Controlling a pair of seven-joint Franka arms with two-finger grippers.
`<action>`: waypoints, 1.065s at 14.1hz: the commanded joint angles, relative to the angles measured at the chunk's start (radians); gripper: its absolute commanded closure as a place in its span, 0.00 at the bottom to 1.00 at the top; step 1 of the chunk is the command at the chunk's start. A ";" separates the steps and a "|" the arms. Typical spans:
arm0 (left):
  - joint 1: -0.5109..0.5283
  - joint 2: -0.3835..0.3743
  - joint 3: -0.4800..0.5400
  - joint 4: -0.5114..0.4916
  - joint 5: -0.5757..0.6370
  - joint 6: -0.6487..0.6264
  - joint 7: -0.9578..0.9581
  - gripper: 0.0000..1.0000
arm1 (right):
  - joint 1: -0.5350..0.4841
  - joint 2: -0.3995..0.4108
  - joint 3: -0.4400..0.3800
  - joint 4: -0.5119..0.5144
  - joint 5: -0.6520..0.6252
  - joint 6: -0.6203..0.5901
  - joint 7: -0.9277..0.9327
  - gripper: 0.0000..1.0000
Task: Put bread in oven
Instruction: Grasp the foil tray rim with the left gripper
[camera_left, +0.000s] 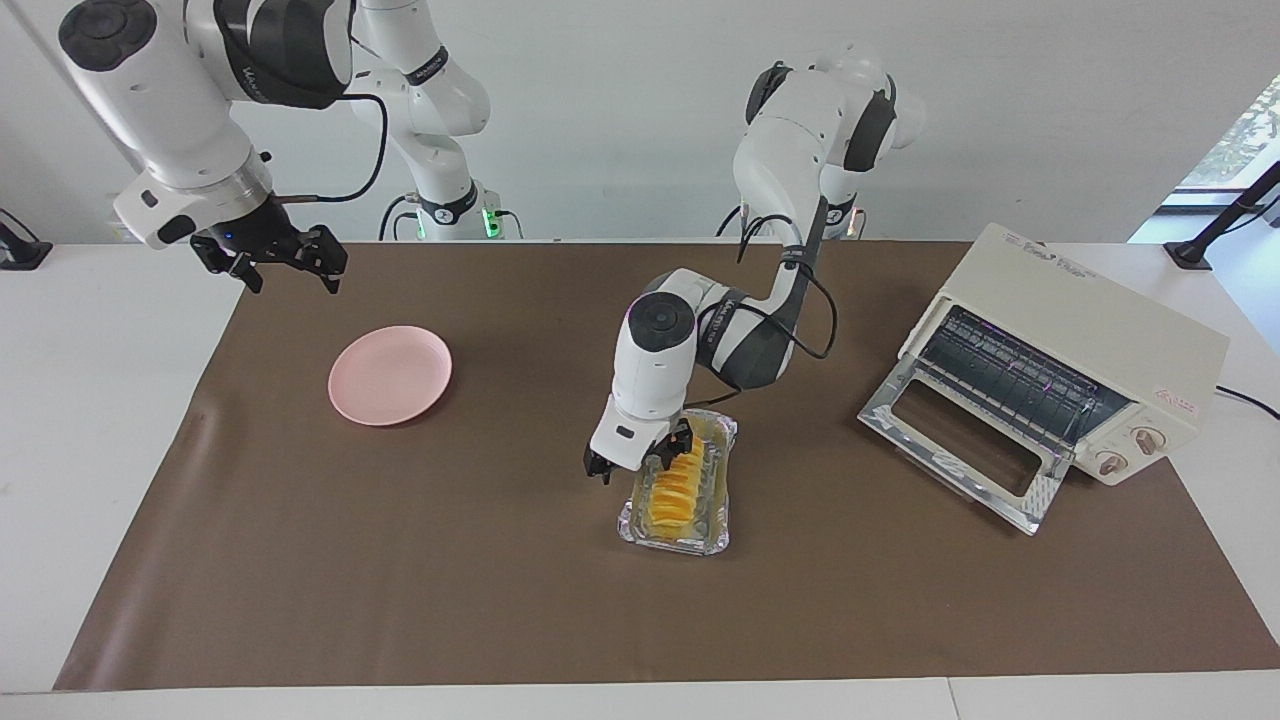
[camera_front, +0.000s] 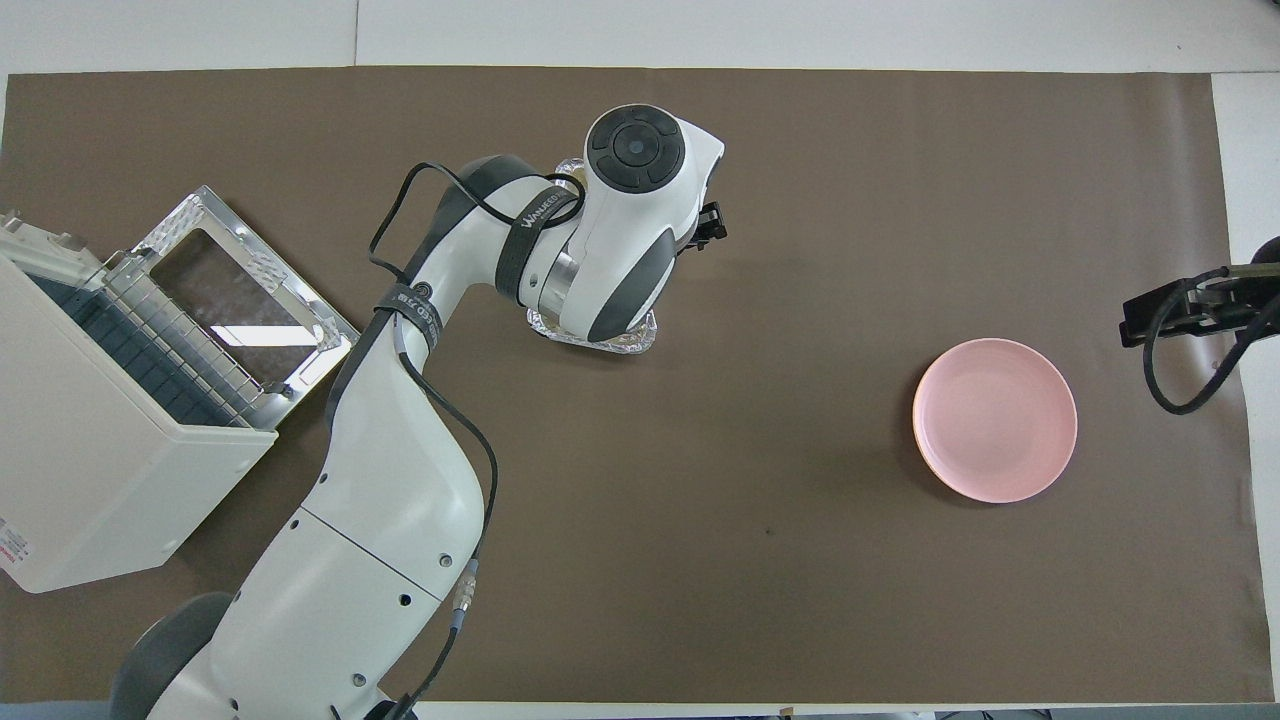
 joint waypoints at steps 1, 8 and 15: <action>-0.012 -0.044 0.015 -0.073 -0.017 0.016 -0.017 0.00 | -0.003 -0.023 0.003 -0.016 0.006 -0.019 0.017 0.00; -0.010 -0.053 0.016 -0.093 -0.073 0.018 -0.071 1.00 | -0.004 -0.014 0.000 -0.004 0.032 0.042 0.060 0.00; -0.016 -0.085 0.157 -0.087 -0.074 -0.181 -0.176 1.00 | -0.004 -0.014 0.001 -0.004 0.040 0.041 0.115 0.00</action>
